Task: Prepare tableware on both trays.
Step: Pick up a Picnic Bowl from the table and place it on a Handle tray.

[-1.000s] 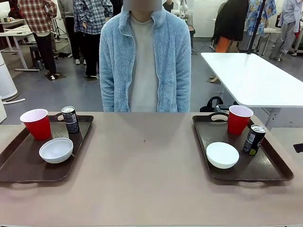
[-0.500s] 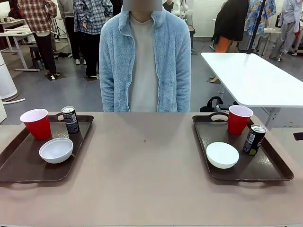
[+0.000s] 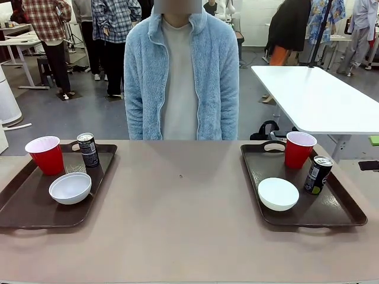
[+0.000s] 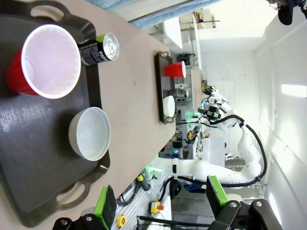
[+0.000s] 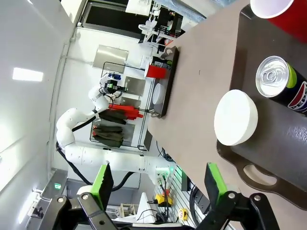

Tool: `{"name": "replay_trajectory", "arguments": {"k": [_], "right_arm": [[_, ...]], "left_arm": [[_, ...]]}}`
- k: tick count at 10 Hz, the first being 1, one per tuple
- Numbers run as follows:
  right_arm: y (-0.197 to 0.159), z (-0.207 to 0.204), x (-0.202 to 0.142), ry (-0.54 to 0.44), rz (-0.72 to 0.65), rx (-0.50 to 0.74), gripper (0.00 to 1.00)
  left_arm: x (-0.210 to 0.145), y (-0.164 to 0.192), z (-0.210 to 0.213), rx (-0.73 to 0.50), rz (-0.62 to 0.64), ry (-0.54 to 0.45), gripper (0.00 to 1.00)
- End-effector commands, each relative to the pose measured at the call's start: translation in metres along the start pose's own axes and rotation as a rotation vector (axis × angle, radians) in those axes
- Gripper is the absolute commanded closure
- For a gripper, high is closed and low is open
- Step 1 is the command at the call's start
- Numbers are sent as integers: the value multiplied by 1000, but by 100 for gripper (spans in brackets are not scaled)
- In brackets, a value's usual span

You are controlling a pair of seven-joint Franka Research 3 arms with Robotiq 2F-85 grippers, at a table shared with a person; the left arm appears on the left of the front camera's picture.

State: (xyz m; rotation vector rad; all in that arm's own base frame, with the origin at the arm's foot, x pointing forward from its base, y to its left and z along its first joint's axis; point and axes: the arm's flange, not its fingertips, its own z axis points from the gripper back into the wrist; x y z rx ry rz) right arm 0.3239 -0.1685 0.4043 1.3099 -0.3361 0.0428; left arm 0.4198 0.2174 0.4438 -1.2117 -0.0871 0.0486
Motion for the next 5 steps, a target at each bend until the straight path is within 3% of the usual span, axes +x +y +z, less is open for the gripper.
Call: {"name": "replay_trajectory", "arguments": {"k": [1, 5], "right_arm": [[-1, 4, 0, -4, 0, -2, 0], [-1, 4, 0, -4, 0, -2, 0]], "left_arm": [[-2, -2, 2, -7, -4, 1, 0], [-2, -2, 2, -7, -4, 1, 0]]}}
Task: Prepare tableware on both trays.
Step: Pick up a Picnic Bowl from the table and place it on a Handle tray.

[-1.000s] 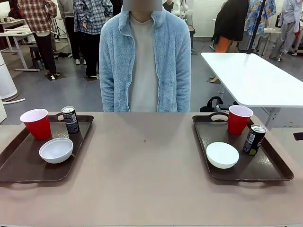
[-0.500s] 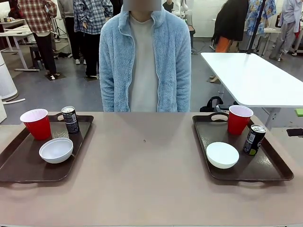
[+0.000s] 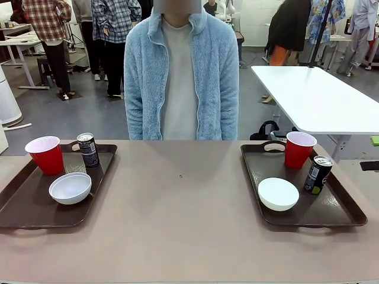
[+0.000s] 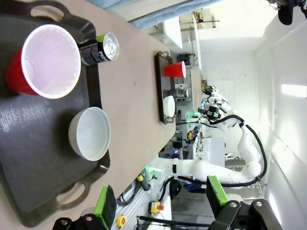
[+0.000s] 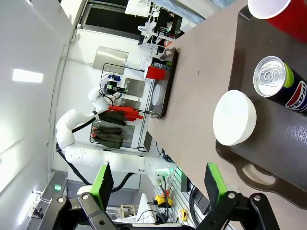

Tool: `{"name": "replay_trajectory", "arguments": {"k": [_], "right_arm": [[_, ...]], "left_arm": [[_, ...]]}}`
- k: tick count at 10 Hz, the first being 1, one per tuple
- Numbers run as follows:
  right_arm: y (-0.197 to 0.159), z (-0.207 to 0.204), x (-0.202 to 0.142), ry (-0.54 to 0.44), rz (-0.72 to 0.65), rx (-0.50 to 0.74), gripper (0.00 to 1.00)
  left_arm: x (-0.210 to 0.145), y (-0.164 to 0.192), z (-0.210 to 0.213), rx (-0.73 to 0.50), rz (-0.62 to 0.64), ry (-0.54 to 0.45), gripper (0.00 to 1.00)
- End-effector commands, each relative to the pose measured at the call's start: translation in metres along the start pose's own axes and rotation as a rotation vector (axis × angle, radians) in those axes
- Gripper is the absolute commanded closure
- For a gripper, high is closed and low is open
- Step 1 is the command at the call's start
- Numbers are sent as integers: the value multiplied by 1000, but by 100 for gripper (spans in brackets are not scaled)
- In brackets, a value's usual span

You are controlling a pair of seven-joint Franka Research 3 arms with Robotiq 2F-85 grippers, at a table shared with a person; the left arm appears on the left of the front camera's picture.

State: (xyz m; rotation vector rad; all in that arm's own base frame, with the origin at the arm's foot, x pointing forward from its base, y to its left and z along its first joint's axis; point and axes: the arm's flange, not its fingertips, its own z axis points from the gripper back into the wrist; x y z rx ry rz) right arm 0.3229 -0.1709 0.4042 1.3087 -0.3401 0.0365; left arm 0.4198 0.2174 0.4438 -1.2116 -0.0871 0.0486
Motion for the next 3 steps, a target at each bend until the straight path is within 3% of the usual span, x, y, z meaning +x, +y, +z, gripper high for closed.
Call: {"name": "replay_trajectory", "arguments": {"k": [1, 3], "right_arm": [[0, 1, 1, 3, 2, 0, 0], [0, 1, 1, 3, 2, 0, 0]], "left_arm": [[-2, -2, 2, -7, -4, 1, 0], [-2, -2, 2, -7, -4, 1, 0]]}}
